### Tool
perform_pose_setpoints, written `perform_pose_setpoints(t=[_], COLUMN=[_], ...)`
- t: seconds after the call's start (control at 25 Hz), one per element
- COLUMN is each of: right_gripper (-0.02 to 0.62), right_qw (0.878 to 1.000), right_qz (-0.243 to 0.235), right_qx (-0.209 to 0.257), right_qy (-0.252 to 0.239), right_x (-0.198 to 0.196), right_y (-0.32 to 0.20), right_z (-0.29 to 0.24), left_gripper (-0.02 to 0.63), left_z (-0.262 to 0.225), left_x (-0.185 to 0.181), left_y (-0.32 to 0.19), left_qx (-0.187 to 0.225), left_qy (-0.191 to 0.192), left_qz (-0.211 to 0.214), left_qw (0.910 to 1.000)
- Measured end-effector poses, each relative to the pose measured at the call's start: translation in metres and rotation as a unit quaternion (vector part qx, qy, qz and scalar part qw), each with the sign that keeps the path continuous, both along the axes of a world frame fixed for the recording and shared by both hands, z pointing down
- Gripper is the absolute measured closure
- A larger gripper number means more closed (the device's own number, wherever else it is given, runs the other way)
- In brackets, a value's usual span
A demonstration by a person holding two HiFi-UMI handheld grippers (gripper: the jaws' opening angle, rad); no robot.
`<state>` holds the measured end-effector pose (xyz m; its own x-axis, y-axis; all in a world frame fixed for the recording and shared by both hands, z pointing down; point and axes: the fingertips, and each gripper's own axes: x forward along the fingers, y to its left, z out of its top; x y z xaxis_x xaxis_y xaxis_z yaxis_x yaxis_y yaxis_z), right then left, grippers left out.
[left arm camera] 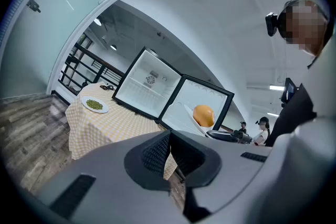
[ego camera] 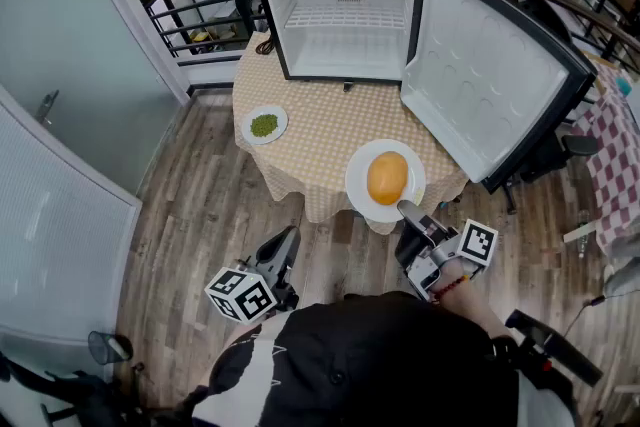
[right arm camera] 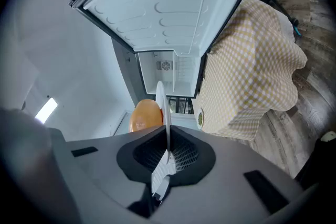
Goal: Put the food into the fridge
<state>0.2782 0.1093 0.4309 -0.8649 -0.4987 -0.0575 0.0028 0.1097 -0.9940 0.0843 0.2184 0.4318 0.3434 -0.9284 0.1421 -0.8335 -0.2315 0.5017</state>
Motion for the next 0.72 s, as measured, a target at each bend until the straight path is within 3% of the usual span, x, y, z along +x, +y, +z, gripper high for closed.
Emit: perform_pose_setpoints(t=[0.72], right_gripper=[0.571], right_qw=[1.0], right_qz=[-0.01], right_qx=[0.004], right_qy=[0.003], right_x=[-0.013], right_y=[-0.008], right_z=[0.001], left_gripper=[0.595], left_z=[0.005], left_x=[-0.006], left_y=[-0.01], left_qx=[0.004], left_qy=[0.004], left_qz=[-0.003], left_qw=[1.0])
